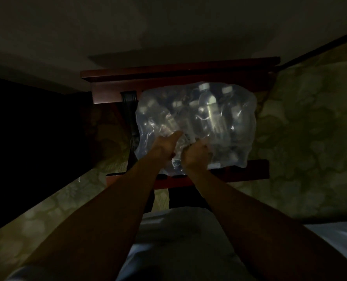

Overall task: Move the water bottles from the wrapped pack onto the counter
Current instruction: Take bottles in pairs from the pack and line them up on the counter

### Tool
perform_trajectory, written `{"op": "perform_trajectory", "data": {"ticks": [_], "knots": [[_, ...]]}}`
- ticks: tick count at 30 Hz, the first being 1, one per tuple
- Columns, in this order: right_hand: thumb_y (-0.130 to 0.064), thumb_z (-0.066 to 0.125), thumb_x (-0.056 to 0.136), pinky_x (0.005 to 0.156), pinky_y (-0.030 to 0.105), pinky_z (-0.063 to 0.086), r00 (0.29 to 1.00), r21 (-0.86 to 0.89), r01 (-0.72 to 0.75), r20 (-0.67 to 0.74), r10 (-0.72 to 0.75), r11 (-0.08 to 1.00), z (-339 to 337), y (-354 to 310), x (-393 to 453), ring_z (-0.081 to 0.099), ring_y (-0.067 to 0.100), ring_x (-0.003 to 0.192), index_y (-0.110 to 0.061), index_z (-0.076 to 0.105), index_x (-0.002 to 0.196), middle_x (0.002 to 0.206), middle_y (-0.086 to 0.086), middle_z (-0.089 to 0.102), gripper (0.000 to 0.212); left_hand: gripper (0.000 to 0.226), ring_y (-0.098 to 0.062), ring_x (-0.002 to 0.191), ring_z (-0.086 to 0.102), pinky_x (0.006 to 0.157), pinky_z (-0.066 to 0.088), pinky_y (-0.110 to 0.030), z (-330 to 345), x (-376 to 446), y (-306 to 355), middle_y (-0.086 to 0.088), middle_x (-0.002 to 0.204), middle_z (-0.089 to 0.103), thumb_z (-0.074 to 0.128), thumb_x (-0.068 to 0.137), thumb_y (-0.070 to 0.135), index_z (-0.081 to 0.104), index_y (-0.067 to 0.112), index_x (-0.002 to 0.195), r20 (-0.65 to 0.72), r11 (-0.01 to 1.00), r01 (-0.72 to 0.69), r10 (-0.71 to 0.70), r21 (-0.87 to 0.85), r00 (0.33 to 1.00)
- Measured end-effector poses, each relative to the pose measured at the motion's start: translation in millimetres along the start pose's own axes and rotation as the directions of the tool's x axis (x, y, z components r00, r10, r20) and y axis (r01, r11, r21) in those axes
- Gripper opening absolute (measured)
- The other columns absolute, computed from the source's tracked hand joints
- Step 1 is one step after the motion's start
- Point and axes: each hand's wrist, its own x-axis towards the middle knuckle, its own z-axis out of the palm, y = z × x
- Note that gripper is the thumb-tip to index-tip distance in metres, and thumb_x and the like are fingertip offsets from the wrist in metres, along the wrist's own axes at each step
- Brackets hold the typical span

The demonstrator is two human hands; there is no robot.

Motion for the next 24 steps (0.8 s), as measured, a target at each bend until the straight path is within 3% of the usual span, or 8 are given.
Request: {"op": "perform_trajectory", "data": {"ticks": [3, 5, 7, 11, 15, 17, 21, 24], "knots": [[-0.015, 0.049, 0.096, 0.114, 0.05, 0.026, 0.995, 0.077, 0.026, -0.1, -0.019, 0.997, -1, 7, -18, 0.026, 0.044, 0.14, 0.002, 0.003, 0.151, 0.153, 0.03, 0.02, 0.074, 0.06, -0.03, 0.111, 0.059, 0.076, 0.056, -0.033, -1, -5, -2, -0.012, 0.127, 0.06, 0.066, 0.085, 0.045, 0.053, 0.007, 0.13, 0.092, 0.999, 0.039, -0.039, 0.004, 0.995], [-0.022, 0.056, 0.095, 0.115, 0.04, 0.029, 0.985, 0.07, 0.073, -0.159, -0.061, 0.995, -4, 10, -22, 0.029, 0.037, 0.141, 0.0, -0.009, 0.15, 0.155, 0.027, 0.019, 0.088, 0.06, -0.03, 0.111, 0.061, 0.094, 0.053, -0.042, -2, -9, -3, -0.013, 0.125, 0.062, 0.067, 0.083, 0.048, 0.057, 0.008, 0.127, 0.149, 0.999, 0.045, -0.048, 0.028, 0.988], [-0.023, 0.059, 0.094, 0.111, 0.033, 0.03, 0.988, 0.088, 0.059, -0.149, -0.046, 0.994, -8, 10, -15, 0.03, 0.032, 0.142, -0.003, -0.014, 0.15, 0.157, 0.024, 0.017, 0.094, 0.058, -0.03, 0.103, 0.065, 0.091, 0.055, -0.041, -7, -12, 0, -0.014, 0.116, 0.067, 0.066, 0.083, 0.052, 0.063, 0.008, 0.12, 0.202, 0.995, 0.027, -0.046, 0.096, 0.978], [-0.018, 0.051, 0.098, 0.106, 0.032, 0.034, 0.997, -0.107, 0.002, -0.071, -0.01, 0.994, -16, 3, 5, 0.041, 0.032, 0.135, 0.001, 0.025, 0.146, 0.149, 0.022, 0.038, 0.058, 0.053, -0.016, 0.066, 0.06, 0.051, 0.047, -0.022, -22, -20, 8, -0.007, 0.089, 0.066, 0.063, 0.084, 0.053, 0.066, 0.007, 0.112, 0.242, 0.99, 0.041, -0.073, 0.133, 0.968], [-0.012, 0.053, 0.096, 0.089, 0.03, 0.044, 0.983, -0.153, -0.043, -0.184, 0.014, 0.987, -14, 0, 9, 0.056, 0.032, 0.121, 0.004, 0.052, 0.126, 0.131, 0.021, 0.057, 0.034, 0.051, -0.021, 0.092, 0.067, 0.069, 0.056, -0.028, -21, -27, 7, -0.009, 0.11, 0.07, 0.062, 0.086, 0.048, 0.064, 0.008, 0.119, 0.276, 0.994, 0.036, -0.063, 0.103, 0.959], [-0.013, 0.053, 0.096, 0.092, 0.033, 0.046, 0.992, -0.19, -0.026, -0.126, 0.002, 0.981, -11, 4, 11, 0.056, 0.033, 0.12, 0.004, 0.054, 0.123, 0.131, 0.021, 0.057, 0.032, 0.05, -0.021, 0.086, 0.067, 0.07, 0.056, -0.03, -19, -30, 5, -0.01, 0.107, 0.071, 0.063, 0.085, 0.048, 0.065, 0.009, 0.116, 0.262, 0.996, 0.02, -0.044, 0.09, 0.964], [-0.028, 0.051, 0.097, 0.1, 0.04, 0.045, 0.998, 0.166, -0.06, 0.029, 0.056, 0.984, -11, 5, 22, 0.057, 0.035, 0.116, -0.002, 0.06, 0.119, 0.128, 0.021, 0.059, 0.035, 0.051, -0.012, 0.058, 0.062, 0.047, 0.048, -0.019, -29, -33, 3, -0.007, 0.083, 0.068, 0.063, 0.083, 0.052, 0.066, 0.007, 0.107, 0.342, 0.997, 0.014, -0.039, 0.075, 0.939], [-0.035, 0.057, 0.091, 0.093, 0.044, 0.053, 0.95, 0.591, -0.31, 0.229, 0.214, 0.745, -16, -5, 27, 0.065, 0.032, 0.098, -0.007, 0.068, 0.101, 0.111, 0.017, 0.069, 0.032, 0.048, -0.014, 0.057, 0.062, 0.048, 0.048, -0.02, -35, -38, -2, -0.008, 0.082, 0.067, 0.063, 0.083, 0.051, 0.065, 0.008, 0.104, 0.396, 0.997, 0.025, -0.053, 0.076, 0.917]]}}
